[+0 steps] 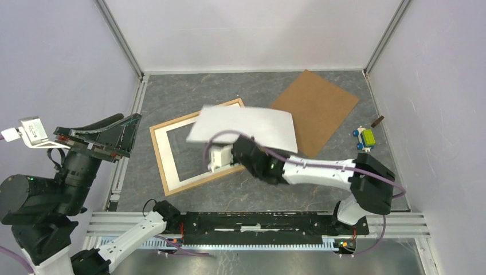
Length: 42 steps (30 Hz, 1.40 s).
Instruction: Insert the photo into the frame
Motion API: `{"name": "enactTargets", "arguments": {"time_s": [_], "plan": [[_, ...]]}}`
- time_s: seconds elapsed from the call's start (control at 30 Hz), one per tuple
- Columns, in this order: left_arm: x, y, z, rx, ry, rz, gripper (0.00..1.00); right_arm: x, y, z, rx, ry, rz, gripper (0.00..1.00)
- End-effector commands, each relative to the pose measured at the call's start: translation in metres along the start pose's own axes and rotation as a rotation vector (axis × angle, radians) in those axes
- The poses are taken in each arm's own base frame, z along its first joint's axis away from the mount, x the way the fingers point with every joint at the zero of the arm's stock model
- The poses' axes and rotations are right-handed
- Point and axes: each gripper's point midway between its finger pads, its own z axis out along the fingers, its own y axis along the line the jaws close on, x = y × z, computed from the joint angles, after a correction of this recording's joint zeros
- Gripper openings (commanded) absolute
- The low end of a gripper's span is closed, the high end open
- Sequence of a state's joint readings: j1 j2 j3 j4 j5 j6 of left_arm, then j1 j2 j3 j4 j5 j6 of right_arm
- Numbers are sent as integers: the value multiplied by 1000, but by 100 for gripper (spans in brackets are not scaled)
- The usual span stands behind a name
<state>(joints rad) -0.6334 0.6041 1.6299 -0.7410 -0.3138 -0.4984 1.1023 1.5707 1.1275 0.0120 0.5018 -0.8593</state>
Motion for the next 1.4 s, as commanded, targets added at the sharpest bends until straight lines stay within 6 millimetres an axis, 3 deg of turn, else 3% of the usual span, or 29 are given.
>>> {"name": "enactTargets", "arguments": {"time_s": [0.0, 0.13, 0.3, 0.53, 0.9, 1.23, 1.37], "plan": [[2, 7, 1, -20, -3, 65, 100, -5, 15, -21, 193, -4, -213, 0], [31, 14, 19, -30, 45, 77, 100, 1, 57, -25, 211, -78, -295, 0], [56, 19, 36, -43, 94, 108, 100, -2, 76, -25, 249, -167, -289, 0], [71, 33, 40, -77, 112, 150, 100, -24, 74, -30, 327, -256, -193, 0], [76, 37, 35, -76, 122, 162, 100, -85, 99, -14, 271, -433, -186, 0], [82, 43, 35, -92, 133, 177, 100, -98, 66, -25, 372, -444, 39, 0], [83, 43, 36, -94, 135, 181, 100, -111, 75, -24, 316, -509, 16, 0]]}}
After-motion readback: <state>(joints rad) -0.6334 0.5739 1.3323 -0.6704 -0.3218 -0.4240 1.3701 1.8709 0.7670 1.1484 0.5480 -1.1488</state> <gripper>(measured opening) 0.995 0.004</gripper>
